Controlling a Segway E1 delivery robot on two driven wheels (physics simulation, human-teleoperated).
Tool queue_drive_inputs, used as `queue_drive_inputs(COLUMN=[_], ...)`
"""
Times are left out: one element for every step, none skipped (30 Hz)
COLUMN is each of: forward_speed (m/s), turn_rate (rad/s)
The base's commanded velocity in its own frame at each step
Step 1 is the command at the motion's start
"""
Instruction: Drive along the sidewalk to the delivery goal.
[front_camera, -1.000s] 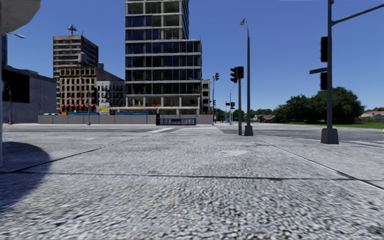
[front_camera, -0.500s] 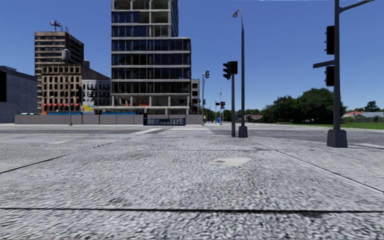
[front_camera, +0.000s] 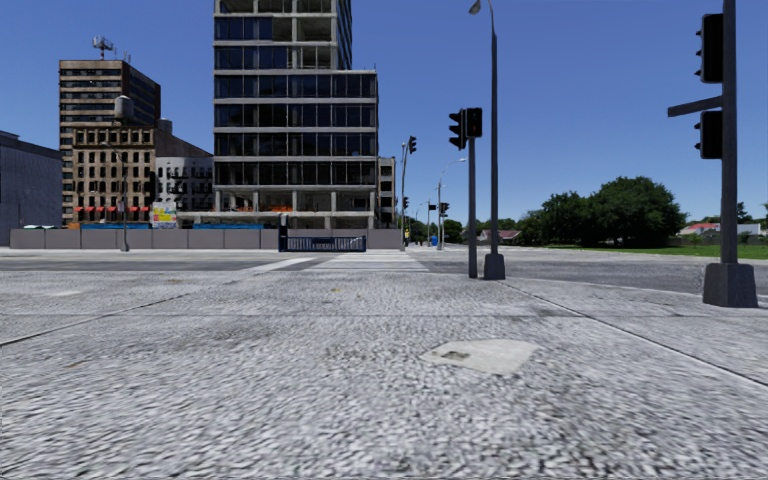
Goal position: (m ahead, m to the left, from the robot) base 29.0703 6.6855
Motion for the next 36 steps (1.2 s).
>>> queue_drive_inputs(forward_speed=[2.0, 2.0, 2.0, 2.0, 2.0, 2.0, 2.0, 2.0, 2.0, 2.0, 2.0, 2.0, 2.0, 2.0, 2.0, 2.0, 2.0, 2.0, 2.0, 2.0, 2.0, 2.0, 2.0, 2.0, 2.0, 2.0, 2.0, 2.0, 2.0, 2.0, 2.0, 2.0, 2.0, 2.0, 2.0, 2.0], turn_rate=[0.0, 0.0, 0.0, 0.0, 0.0, 0.0, 0.0, 0.0, 0.0, 0.0, 0.0, 0.0, 0.0, 0.0, 0.0, 0.0, 0.0, 0.0, 0.0, 0.0, 0.0, 0.0, 0.0, 0.0, 0.0, 0.0, 0.0, 0.0, 0.0, 0.0, 0.0, 0.0, 0.0, 0.0, 0.0, 0.0])
